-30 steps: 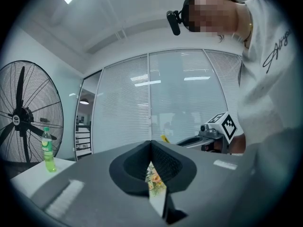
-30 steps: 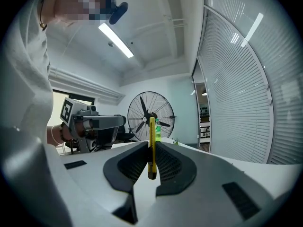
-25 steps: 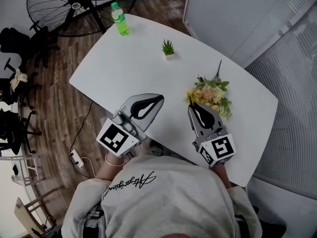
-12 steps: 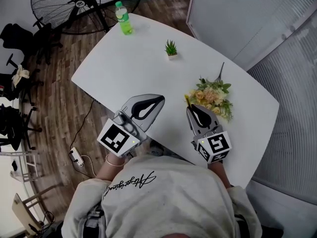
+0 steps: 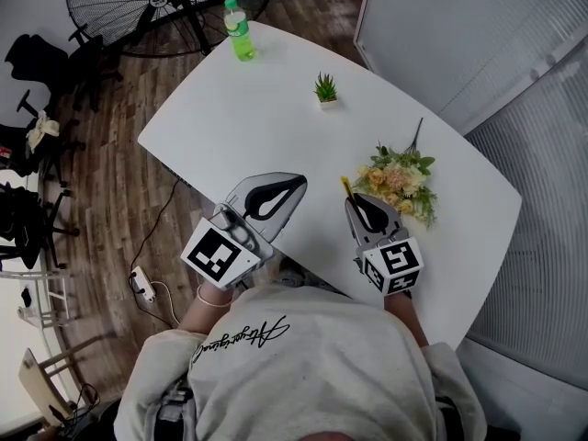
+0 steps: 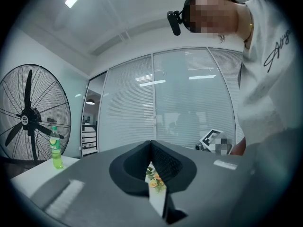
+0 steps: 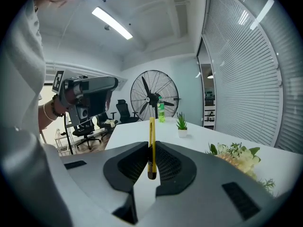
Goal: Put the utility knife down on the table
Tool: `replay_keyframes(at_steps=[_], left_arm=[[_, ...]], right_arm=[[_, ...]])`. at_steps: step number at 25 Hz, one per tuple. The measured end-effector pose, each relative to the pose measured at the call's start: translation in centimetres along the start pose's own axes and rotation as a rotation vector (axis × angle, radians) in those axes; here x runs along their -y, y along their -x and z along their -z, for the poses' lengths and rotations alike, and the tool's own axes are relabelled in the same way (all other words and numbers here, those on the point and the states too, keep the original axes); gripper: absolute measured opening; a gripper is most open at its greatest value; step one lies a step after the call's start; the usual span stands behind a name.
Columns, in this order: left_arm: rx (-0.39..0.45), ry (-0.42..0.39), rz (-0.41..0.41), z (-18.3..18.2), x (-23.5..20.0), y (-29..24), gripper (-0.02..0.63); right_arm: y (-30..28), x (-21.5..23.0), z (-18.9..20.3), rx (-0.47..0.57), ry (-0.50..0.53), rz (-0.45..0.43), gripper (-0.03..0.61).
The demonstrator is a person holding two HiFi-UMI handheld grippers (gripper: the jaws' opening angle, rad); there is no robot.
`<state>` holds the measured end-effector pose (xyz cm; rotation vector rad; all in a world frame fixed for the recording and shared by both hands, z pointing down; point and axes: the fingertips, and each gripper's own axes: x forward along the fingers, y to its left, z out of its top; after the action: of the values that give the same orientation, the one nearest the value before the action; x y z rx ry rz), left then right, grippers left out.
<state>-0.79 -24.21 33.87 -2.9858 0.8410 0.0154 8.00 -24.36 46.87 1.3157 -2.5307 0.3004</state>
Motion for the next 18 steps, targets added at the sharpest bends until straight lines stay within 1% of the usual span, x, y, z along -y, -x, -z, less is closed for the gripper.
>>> replay_keyframes(at_steps=[5,8,18], left_arm=[[-0.005,-0.008,0.001,0.2,-0.1,0.1,0.000],[0.001,0.002,-0.001,-0.2,0.0,0.1,0.000],[-0.001,-0.005,0.002,-0.2,-0.1,0.5,0.001]], right_arm=[[-0.9,0.3,1.9,-0.069,-0.003,-0.004,0.048],[-1.1,0.3,2.6,-0.091,-0.001,-0.003,0.048],[-2.0,0.4,4.9,-0.163,-0.005,-0.004,0.048]])
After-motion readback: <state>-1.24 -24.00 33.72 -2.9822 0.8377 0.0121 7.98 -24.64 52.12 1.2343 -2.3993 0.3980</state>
